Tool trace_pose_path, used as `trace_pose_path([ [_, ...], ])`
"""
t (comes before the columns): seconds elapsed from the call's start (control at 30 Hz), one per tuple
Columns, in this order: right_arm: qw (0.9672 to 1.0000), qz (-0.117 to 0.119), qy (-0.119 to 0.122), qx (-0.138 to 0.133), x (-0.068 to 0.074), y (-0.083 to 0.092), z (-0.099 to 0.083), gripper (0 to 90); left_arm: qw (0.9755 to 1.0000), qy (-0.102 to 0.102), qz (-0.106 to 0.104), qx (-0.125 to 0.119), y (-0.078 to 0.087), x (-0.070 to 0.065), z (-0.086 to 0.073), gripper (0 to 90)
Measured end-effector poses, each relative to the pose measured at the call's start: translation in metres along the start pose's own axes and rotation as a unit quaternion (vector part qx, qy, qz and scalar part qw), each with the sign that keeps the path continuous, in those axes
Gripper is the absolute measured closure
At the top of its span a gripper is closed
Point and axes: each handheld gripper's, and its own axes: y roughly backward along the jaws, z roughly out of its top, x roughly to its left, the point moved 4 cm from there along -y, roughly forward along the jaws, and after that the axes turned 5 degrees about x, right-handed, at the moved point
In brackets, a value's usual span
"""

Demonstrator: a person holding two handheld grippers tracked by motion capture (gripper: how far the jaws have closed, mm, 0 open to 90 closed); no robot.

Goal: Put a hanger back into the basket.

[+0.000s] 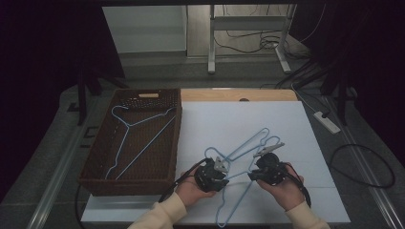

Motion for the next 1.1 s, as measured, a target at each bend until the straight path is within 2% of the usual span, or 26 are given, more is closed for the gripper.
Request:
trace_pose_path([
  [0.1,1.0,0.0,-0.001,-0.002,-0.001,0.001,0.0,80.6,1.0,-0.008,-0.002,0.002,0.0,-0.002,0.001,81.3],
  [0.27,0.9997,0.013,-0.013,-0.016,-0.004,0.002,-0.001,78.7,0.9996,-0.027,-0.002,0.003,0.0,-0.005,0.001,84.2],
  [0.33,0.999,0.013,-0.017,-0.039,-0.006,0.005,0.0,66.7,0.9997,-0.025,0.005,0.004,0.0,-0.005,0.001,85.8],
  [0.4,0.9961,0.011,-0.029,-0.083,-0.011,0.012,0.002,58.8,0.9997,-0.024,0.003,0.008,0.0,-0.003,0.0,85.8],
  [0.43,0.9925,0.007,-0.037,-0.116,-0.015,0.018,0.003,54.6,0.9997,-0.023,0.003,0.005,0.0,-0.002,-0.001,85.9],
  [0.5,0.9864,0.005,-0.042,-0.159,-0.022,0.025,0.003,49.7,0.9997,-0.023,0.006,0.002,0.002,-0.002,-0.001,85.9],
  [0.53,0.9821,0.004,-0.047,-0.182,-0.027,0.029,0.003,48.7,0.9997,-0.022,0.006,-0.002,0.003,-0.002,-0.001,85.9],
  [0.63,0.9735,0.0,-0.054,-0.222,-0.039,0.038,-0.002,45.3,0.9997,-0.021,0.009,-0.012,0.007,-0.001,-0.001,85.9],
  [0.73,0.9694,0.003,-0.053,-0.239,-0.048,0.042,-0.008,43.7,0.9995,-0.019,0.013,-0.023,0.014,0.0,-0.001,86.0],
  [0.83,0.9651,-0.007,-0.056,-0.256,-0.056,0.045,-0.016,43.3,0.9994,-0.018,0.015,-0.028,0.017,0.001,-0.002,86.0],
  [0.87,0.9651,-0.007,-0.056,-0.256,-0.056,0.045,-0.016,43.3,0.9992,-0.017,0.018,-0.032,0.02,0.001,-0.002,86.0],
  [0.9,0.963,-0.011,-0.057,-0.263,-0.06,0.048,-0.02,42.2,0.999,-0.017,0.02,-0.036,0.022,0.001,-0.003,86.1],
  [0.97,0.9619,-0.016,-0.06,-0.266,-0.066,0.048,-0.027,40.6,0.9987,-0.016,0.024,-0.042,0.025,0.001,-0.003,86.1],
  [1.1,0.9605,-0.011,-0.062,-0.271,-0.072,0.046,-0.036,38.4,0.9985,-0.023,0.032,-0.037,0.027,-0.001,-0.005,86.1],
])
